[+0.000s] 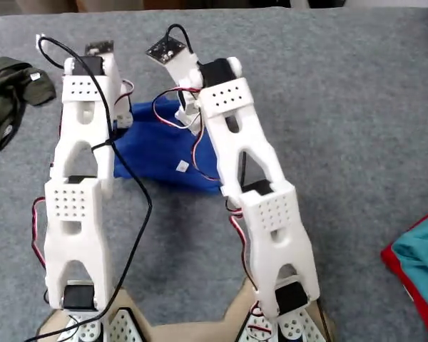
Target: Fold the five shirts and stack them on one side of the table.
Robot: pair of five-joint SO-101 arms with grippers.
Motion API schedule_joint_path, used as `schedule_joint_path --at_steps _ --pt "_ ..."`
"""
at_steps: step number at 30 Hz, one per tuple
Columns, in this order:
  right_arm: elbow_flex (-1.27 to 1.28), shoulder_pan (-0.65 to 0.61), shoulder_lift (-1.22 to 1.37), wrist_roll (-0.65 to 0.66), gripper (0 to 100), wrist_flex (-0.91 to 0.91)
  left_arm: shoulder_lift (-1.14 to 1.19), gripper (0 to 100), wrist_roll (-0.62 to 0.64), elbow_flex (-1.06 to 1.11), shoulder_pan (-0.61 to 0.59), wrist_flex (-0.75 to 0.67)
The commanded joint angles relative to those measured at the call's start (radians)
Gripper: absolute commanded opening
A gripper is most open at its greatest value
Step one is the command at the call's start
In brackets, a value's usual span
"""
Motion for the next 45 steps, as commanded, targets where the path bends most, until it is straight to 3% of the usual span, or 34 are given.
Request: schedule_joint_path --at_steps 1,7,14,17,24,29,34,37,45 --pt "-0.194 0.008 0.068 0.008 0.6 -0.020 -0.176 2 0.029 0.117 0.012 0.014" --pt "-0.390 0.004 0.248 -0.002 0.6 -0.038 -0.338 2 0.095 0.354 0.068 0.011" --pt "-0.472 -0.025 0.308 -0.120 0.6 0.017 -0.466 2 0.127 0.428 0.074 0.011" --pt "-0.470 -0.061 0.309 -0.120 0.6 0.017 -0.539 2 0.126 0.454 0.002 0.011" --pt "-0.464 -0.143 0.311 -0.114 0.6 0.006 -0.714 2 0.117 0.446 -0.293 0.011" --pt "-0.440 -0.143 0.358 -0.112 0.6 -0.110 -0.734 2 0.077 0.499 -0.367 0.011" --pt "-0.401 -0.068 0.407 -0.112 0.6 -0.138 -0.734 2 0.077 0.603 -0.310 0.009" --pt "-0.406 -0.001 0.420 -0.109 0.6 -0.140 -0.733 2 0.081 0.654 -0.216 -0.012" --pt "-0.407 0.097 0.420 -0.031 0.6 -0.157 -0.713 2 0.209 0.821 0.051 -0.334"
